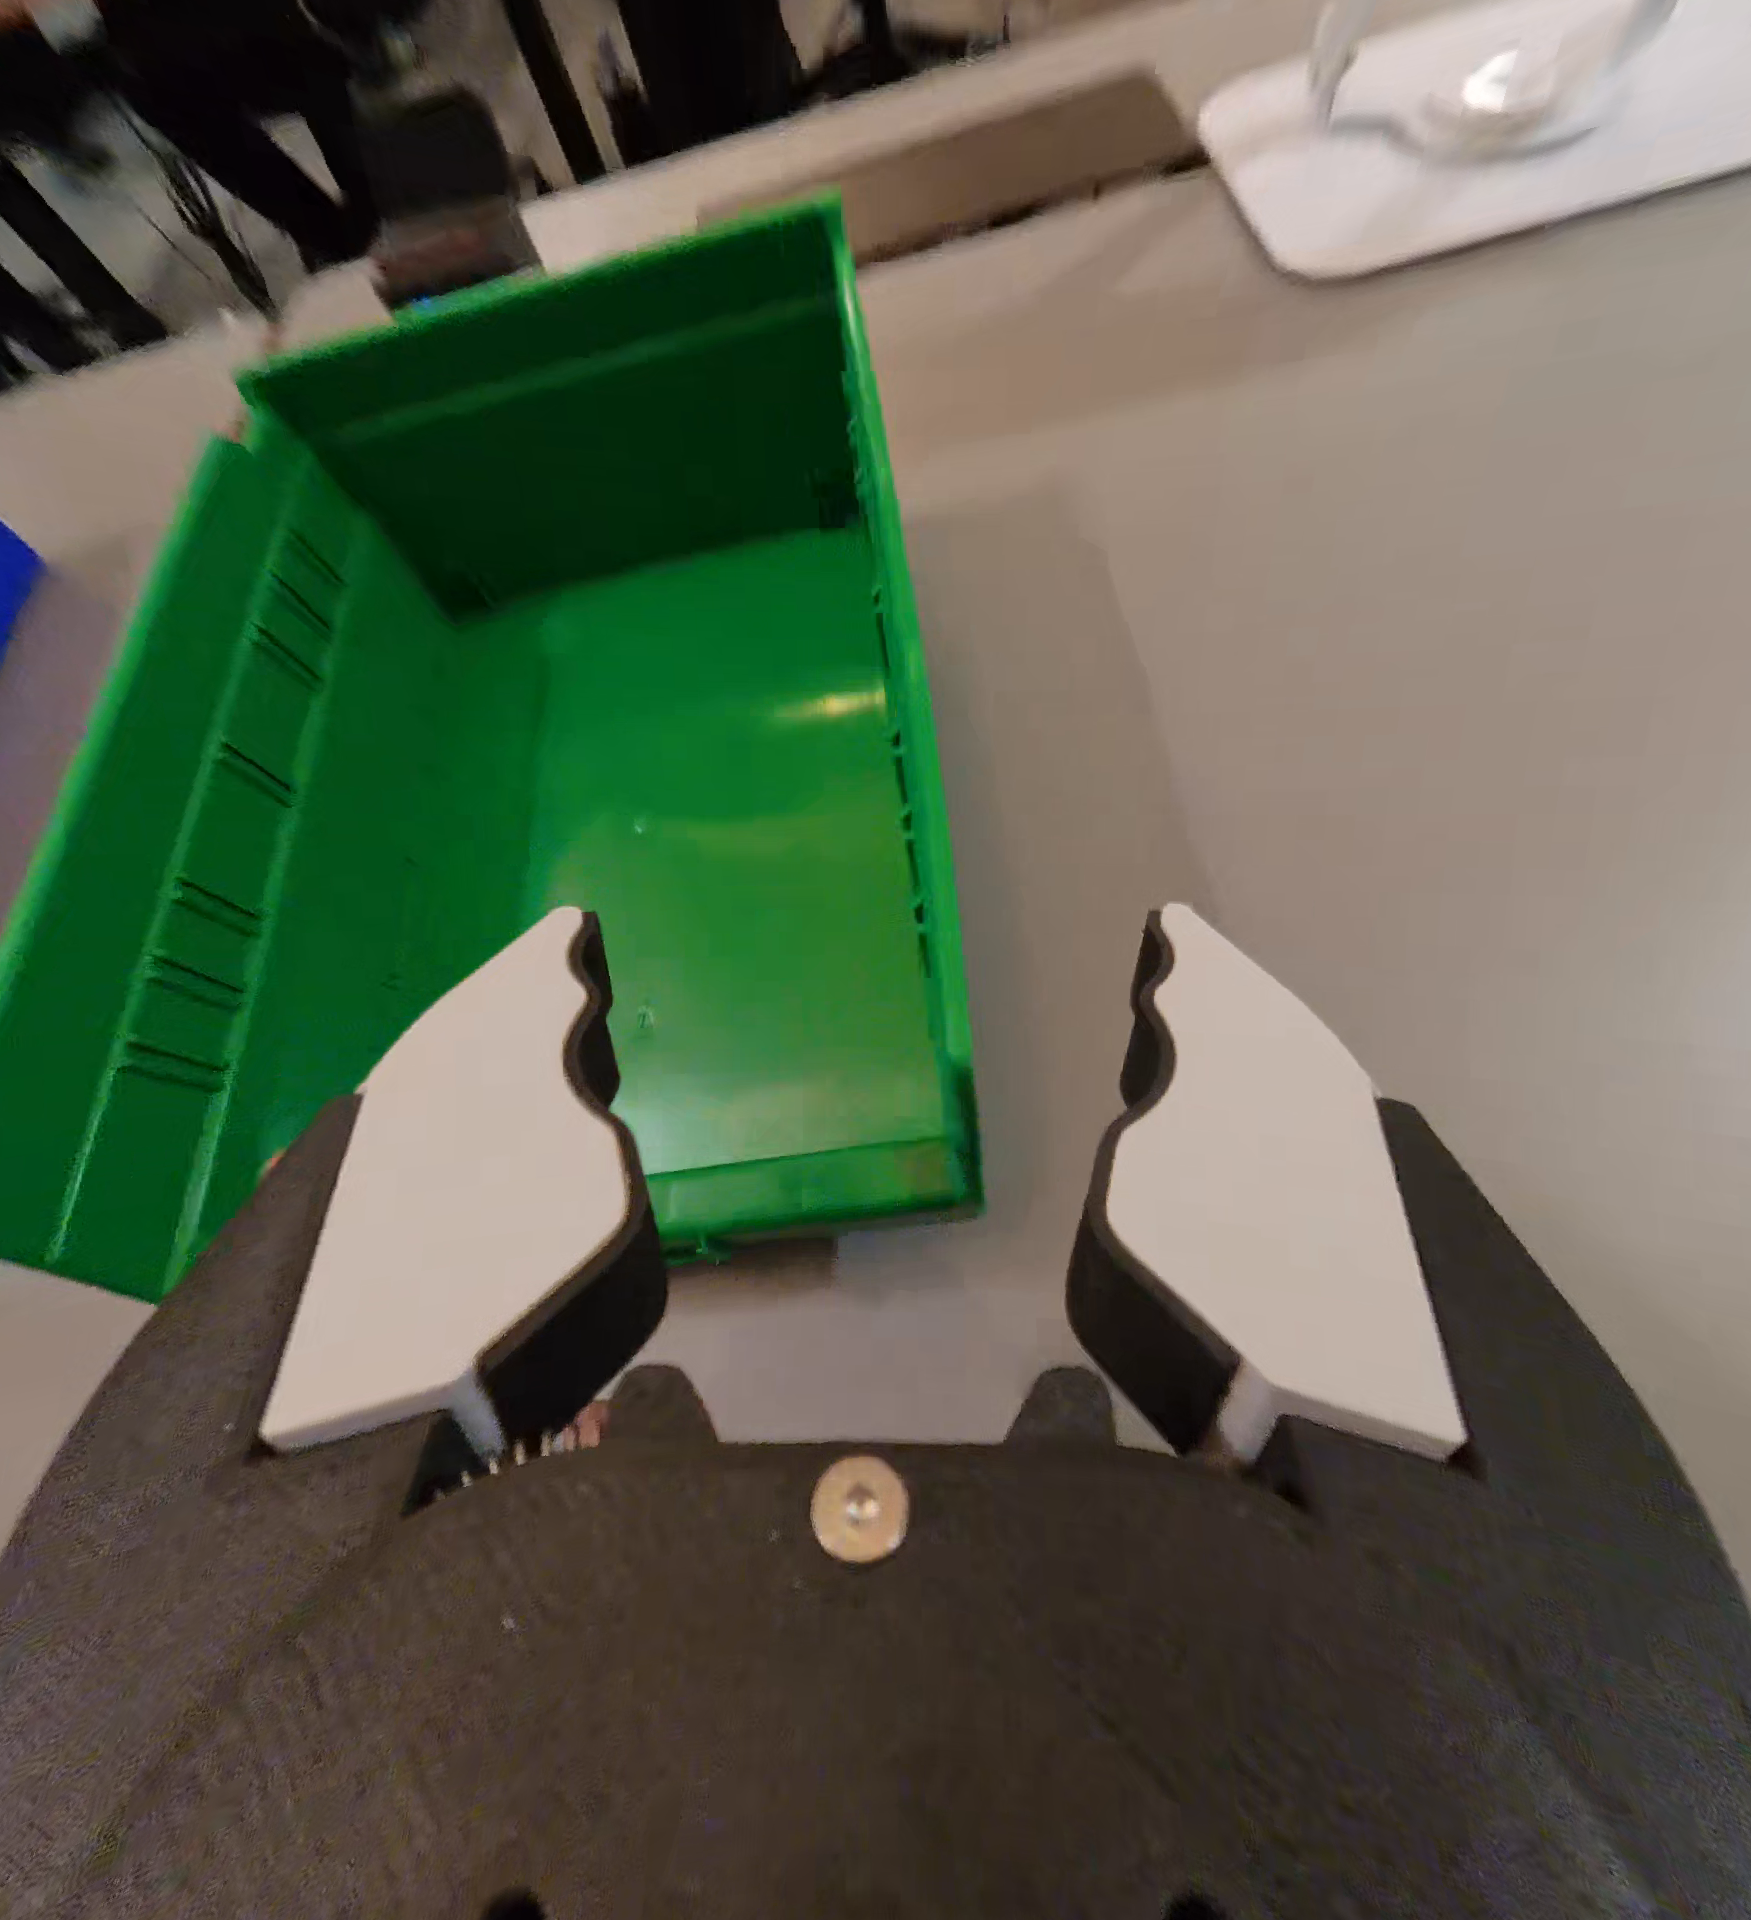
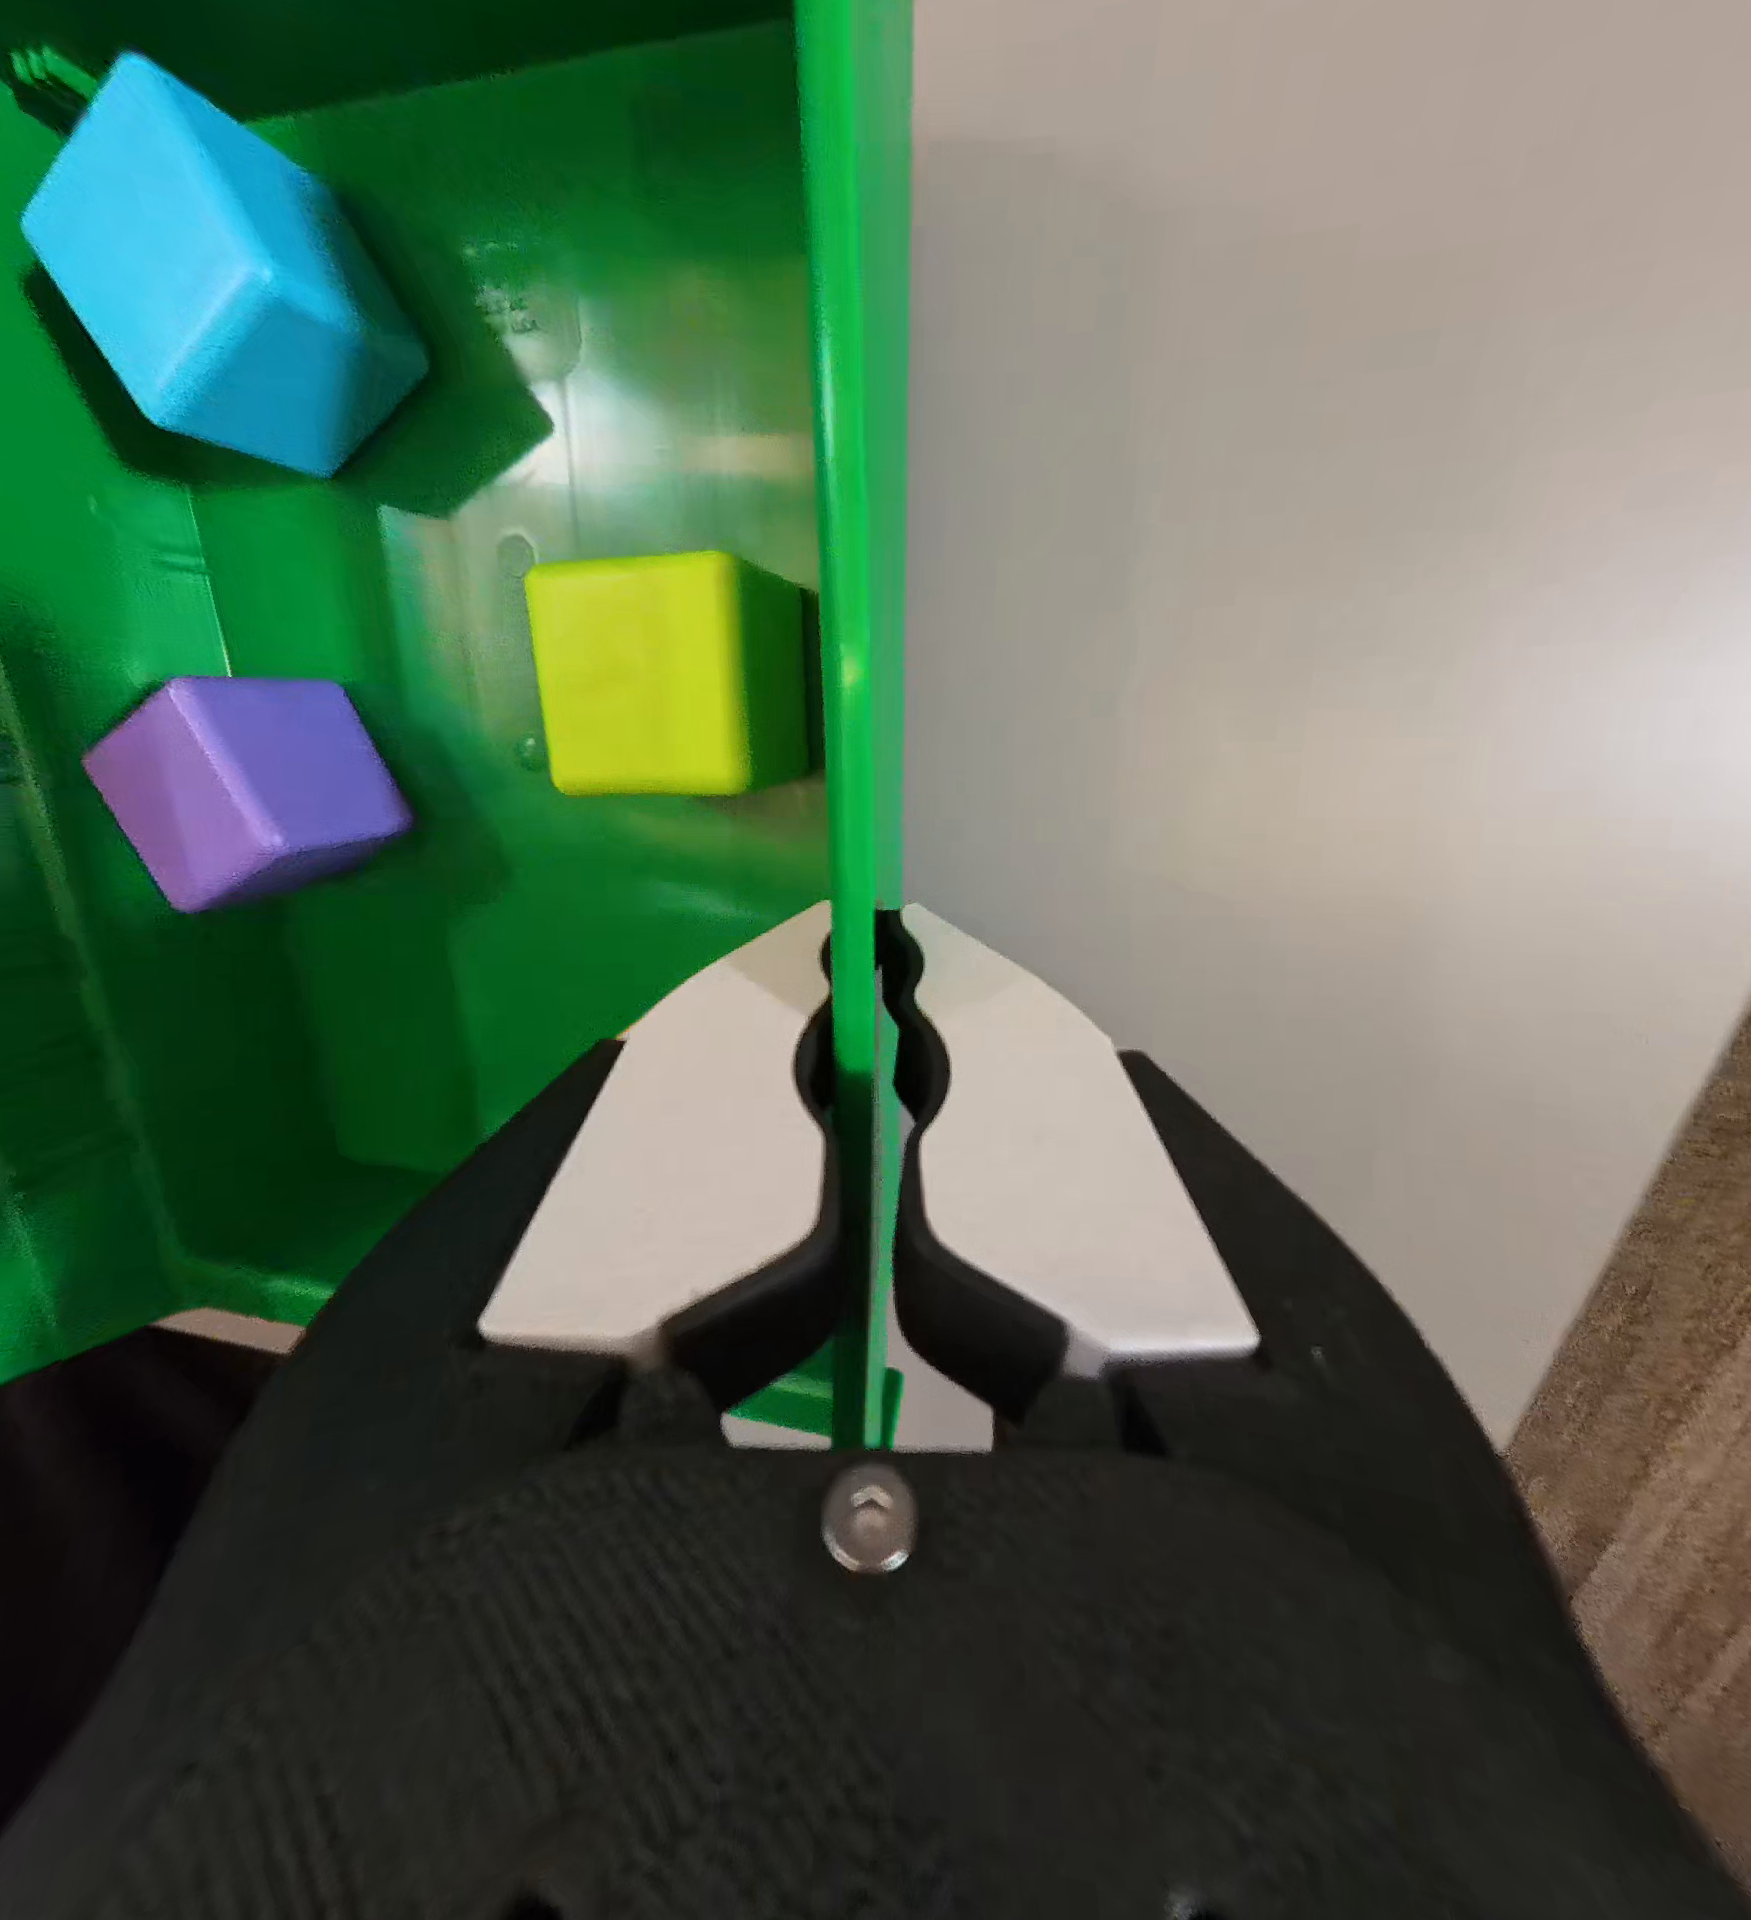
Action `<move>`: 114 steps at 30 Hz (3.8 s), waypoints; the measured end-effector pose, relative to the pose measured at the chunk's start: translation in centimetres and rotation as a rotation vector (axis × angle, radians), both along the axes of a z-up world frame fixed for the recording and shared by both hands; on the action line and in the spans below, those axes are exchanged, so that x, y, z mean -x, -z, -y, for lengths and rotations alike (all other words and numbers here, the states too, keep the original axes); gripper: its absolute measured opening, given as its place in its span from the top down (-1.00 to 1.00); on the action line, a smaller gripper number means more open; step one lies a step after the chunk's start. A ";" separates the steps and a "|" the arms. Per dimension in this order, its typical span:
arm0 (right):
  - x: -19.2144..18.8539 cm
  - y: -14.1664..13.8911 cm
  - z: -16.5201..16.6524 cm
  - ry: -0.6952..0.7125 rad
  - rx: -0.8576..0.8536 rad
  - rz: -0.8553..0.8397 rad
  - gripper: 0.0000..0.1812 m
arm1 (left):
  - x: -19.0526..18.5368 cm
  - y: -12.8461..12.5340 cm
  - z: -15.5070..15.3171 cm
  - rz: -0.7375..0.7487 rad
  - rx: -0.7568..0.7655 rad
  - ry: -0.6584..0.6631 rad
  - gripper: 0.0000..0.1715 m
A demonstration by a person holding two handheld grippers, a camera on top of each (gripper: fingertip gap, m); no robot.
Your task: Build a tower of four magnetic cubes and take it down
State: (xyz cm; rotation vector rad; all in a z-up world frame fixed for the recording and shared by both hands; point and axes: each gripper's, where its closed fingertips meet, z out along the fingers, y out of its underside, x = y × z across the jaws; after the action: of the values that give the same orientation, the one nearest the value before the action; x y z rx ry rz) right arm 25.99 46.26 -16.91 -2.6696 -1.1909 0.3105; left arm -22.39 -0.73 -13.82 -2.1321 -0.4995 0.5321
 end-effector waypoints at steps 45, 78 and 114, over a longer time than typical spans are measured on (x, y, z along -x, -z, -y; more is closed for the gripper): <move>52.0 1.9 33.7 -0.062 0.096 -0.314 0.87 | -1.2 -11.2 12.7 -0.271 -0.001 -0.043 0.93; 48.6 0.8 44.3 -0.420 0.145 -0.677 1.00 | -1.8 -11.1 13.5 -0.303 -0.003 -0.032 0.92; -0.1 -1.2 13.7 0.236 -0.352 -0.782 0.98 | -36.7 -1.3 -27.4 0.016 -0.072 0.935 0.92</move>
State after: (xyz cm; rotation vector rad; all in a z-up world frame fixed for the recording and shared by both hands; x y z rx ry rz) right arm 26.11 32.58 -15.74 -2.0266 -0.6062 0.8983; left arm 14.30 26.63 -12.56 -2.0222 0.4716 -0.0406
